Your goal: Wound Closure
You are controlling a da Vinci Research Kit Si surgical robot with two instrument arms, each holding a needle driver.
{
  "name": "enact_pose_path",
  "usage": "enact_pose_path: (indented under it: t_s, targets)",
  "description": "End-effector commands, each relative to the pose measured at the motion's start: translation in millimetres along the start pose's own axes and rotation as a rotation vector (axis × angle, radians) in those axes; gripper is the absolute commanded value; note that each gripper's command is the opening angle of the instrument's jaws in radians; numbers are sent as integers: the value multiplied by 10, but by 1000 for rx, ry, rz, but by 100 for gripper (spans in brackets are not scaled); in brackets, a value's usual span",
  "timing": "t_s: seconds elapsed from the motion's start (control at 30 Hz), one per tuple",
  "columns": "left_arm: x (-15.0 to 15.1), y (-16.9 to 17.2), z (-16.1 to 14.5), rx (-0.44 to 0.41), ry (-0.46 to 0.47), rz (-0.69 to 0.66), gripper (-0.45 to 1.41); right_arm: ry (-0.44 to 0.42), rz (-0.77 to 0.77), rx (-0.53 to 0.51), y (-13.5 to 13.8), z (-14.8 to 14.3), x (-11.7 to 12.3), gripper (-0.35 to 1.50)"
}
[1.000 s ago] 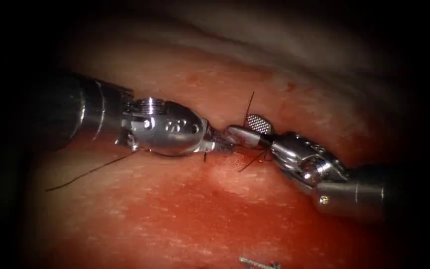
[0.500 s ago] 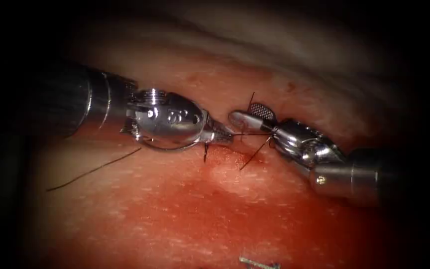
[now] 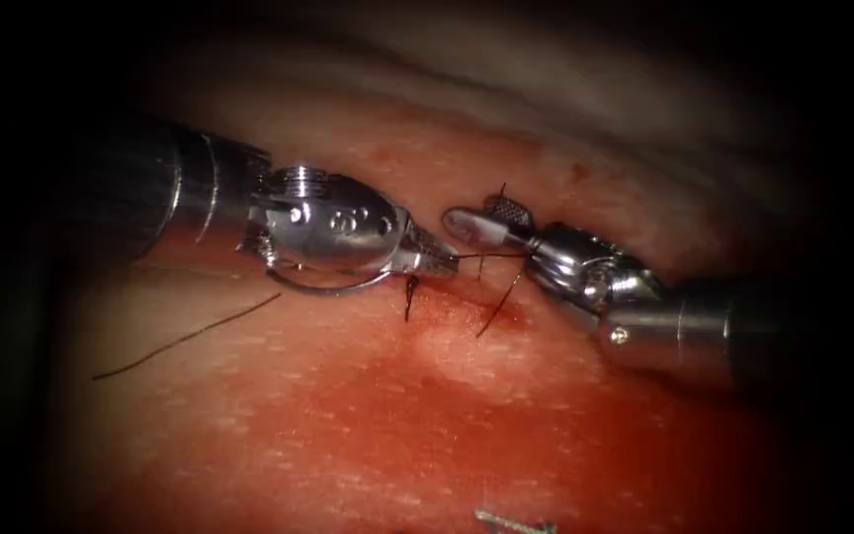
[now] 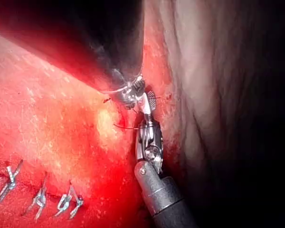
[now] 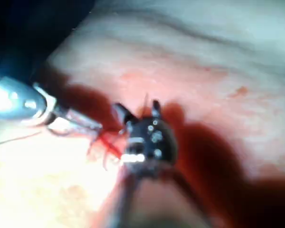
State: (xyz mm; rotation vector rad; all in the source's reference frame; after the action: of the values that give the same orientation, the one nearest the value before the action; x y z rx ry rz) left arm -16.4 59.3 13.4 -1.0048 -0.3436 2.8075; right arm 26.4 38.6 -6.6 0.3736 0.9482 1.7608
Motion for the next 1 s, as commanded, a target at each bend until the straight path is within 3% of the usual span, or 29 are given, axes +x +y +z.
enact_pose_path:
  t_s: [0.03, 0.07, 0.1, 0.27, 0.6, 0.8, 1.0]
  targets:
    - [-2, 2, 7, -3, 1, -1, -35, -3, -1, 5, -3, 7, -5, 36]
    - [-2, 2, 7, -3, 1, -1, -35, -4, -1, 6, -3, 5, -6, -25]
    - [-3, 2, 7, 0, -1, -1, -35, -6, -1, 7, -3, 3, -6, -35]
    - [-8, -1, 5, -9, -10, -15, -35, 27, -180, -54, -7, -5, -5, -35]
    - [-38, -44, 7, -41, -70, -138, -35, 107, -219, -104, -43, -40, -3, -35]
    - [-51, -103, 21, -51, -117, -201, -35, 140, -267, -128, -48, -48, -9, -35]
    - [-44, -158, 50, -45, -147, -222, -35, 150, -290, -141, -58, -53, -26, -35]
